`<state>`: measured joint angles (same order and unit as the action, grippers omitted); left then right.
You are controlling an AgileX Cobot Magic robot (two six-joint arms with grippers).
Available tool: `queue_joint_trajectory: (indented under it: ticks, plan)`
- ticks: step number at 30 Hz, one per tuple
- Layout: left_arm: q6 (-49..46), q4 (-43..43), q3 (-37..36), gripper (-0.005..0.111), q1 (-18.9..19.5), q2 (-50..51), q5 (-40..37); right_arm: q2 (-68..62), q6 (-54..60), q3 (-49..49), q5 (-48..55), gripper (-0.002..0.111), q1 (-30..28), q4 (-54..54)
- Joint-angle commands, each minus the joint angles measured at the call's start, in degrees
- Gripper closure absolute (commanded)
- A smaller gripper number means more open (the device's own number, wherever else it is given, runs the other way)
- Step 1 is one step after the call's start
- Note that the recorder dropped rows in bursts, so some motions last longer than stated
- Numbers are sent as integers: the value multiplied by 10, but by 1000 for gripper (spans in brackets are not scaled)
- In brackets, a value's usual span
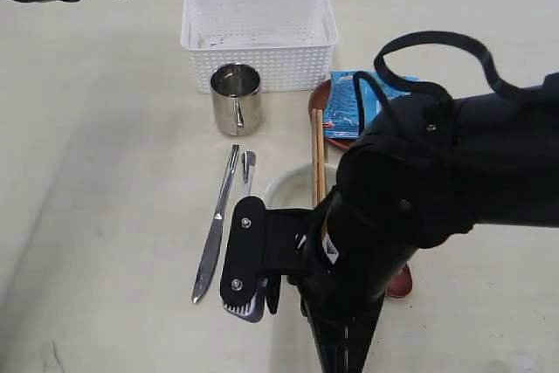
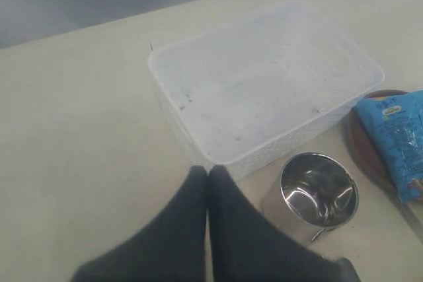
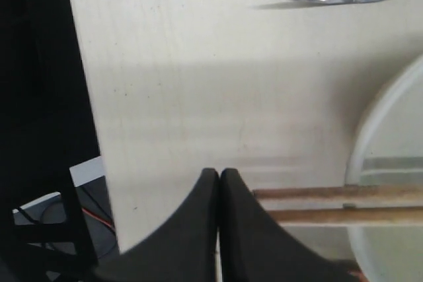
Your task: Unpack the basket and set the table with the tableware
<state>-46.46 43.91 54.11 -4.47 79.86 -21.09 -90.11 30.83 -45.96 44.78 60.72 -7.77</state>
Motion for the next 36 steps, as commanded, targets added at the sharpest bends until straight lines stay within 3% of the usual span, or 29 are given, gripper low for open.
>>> queue_joint_trajectory:
  ticks: [1,7,13,23,27,32,34,36]
  plan:
    - [-2,-4,-4,107,-3,-6,7,48,4,0,38,109,2,-49]
    - [-2,-4,-4,107,-3,-6,8,161,-8,0,69,109,2,-76]
    - [-8,-4,-4,107,-3,-6,17,316,-82,0,-28,109,2,-74]
    - [-6,-4,-4,107,-3,-6,17,508,-127,-1,-42,109,2,-79]
    - [-12,-4,-4,107,-3,-6,17,499,-107,-12,-50,109,2,-77]
    - [-12,-4,-4,107,-3,-6,16,491,-86,27,-246,109,-2,-72]
    - [-12,-4,-4,107,-3,-6,16,470,-88,44,-323,109,-26,-74]
    - [-12,-4,-4,107,-3,-6,16,427,-106,61,-375,109,-103,-94]
